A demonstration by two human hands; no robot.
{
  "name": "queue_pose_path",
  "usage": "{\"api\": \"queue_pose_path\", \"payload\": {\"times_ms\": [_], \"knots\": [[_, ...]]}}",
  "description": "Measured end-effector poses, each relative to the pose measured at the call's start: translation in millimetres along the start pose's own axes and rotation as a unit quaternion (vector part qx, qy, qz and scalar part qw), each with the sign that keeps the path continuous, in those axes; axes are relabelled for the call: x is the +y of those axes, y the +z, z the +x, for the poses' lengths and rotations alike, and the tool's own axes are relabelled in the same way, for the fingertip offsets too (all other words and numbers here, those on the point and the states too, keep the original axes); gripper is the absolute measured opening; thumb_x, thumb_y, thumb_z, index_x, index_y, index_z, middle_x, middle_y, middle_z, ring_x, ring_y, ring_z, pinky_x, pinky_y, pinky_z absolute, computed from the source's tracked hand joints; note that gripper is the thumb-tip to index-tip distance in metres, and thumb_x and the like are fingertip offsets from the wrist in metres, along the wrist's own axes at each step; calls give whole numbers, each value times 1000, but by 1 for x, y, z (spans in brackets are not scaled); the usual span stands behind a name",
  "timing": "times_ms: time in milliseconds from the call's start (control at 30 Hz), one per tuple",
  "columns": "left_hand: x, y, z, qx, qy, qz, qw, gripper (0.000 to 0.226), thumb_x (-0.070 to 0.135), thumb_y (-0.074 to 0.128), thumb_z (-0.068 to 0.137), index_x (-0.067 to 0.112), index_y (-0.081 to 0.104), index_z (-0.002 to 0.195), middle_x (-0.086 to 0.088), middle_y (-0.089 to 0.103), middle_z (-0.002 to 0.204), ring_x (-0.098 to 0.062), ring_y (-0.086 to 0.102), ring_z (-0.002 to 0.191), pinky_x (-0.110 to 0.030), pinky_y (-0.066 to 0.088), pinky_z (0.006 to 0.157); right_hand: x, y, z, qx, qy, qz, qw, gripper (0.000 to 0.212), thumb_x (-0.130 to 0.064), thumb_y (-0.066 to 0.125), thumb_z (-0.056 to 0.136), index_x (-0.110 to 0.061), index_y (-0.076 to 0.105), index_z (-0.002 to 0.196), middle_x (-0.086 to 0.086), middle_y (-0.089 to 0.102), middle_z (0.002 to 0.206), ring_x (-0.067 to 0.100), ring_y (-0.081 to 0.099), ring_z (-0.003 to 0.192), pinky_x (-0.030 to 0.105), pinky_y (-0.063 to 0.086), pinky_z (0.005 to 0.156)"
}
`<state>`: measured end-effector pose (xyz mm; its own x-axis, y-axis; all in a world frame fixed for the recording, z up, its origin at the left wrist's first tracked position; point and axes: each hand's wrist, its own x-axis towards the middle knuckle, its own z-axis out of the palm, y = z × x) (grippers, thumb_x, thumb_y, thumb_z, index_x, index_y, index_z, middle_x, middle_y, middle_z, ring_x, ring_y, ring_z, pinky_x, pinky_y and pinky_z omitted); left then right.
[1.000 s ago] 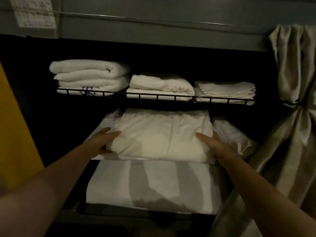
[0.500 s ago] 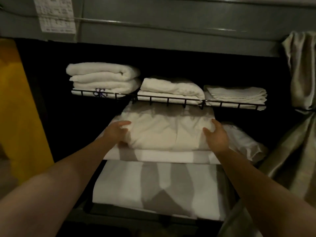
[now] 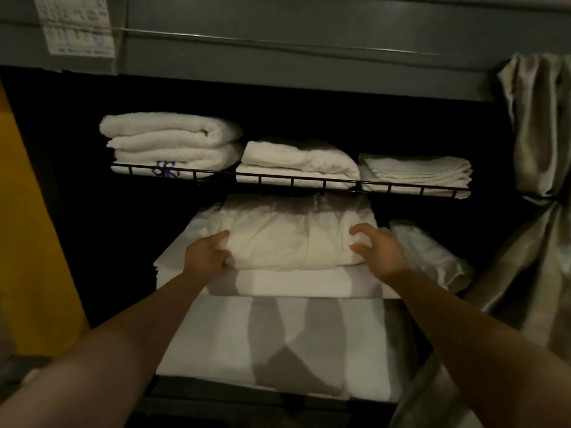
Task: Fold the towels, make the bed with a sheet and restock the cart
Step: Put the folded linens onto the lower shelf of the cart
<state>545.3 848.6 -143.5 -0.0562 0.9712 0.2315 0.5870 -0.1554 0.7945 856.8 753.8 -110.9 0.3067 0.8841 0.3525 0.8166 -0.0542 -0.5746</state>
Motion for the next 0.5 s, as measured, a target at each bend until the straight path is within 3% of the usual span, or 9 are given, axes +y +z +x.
{"api": "queue_pose_path", "payload": {"times_ms": [133,267,333,433,500], "knots": [[-3,4,4,-7,6,94,995,42,17,52,95,18,49,137,-8,49,141,-27,46,127,-23,32,97,15,22,-17,3,56,-71,996,38,-36,49,96,-32,46,134,18,53,108,34,55,99,35,42,86],[4,-8,-8,-33,16,134,990,33,10,45,98,4,54,130,-22,57,126,-37,52,117,-33,36,95,7,18,-29,-4,80,-77,994,45,-34,48,97,-33,37,140,21,53,109,37,53,101,39,42,89],[6,-17,-16,-39,-20,109,993,33,20,47,99,-1,56,123,-25,58,122,-38,54,114,-38,40,99,-7,9,-30,-45,114,-148,981,49,-31,46,97,-35,31,143,21,47,123,37,47,111,40,39,94],[15,-39,-37,-100,-64,170,978,49,17,21,100,-4,27,143,-30,51,127,-39,50,117,-40,39,97,-41,-9,-32,-106,137,-184,968,56,-16,44,93,-37,34,144,13,23,150,35,31,130,40,29,106],[36,-62,-60,-120,-61,203,970,49,13,29,101,5,21,148,-23,48,134,-34,48,121,-34,37,97,-67,-24,-38,-144,131,-145,970,56,-13,46,91,-32,38,143,10,19,156,32,28,136,37,26,111]]}}
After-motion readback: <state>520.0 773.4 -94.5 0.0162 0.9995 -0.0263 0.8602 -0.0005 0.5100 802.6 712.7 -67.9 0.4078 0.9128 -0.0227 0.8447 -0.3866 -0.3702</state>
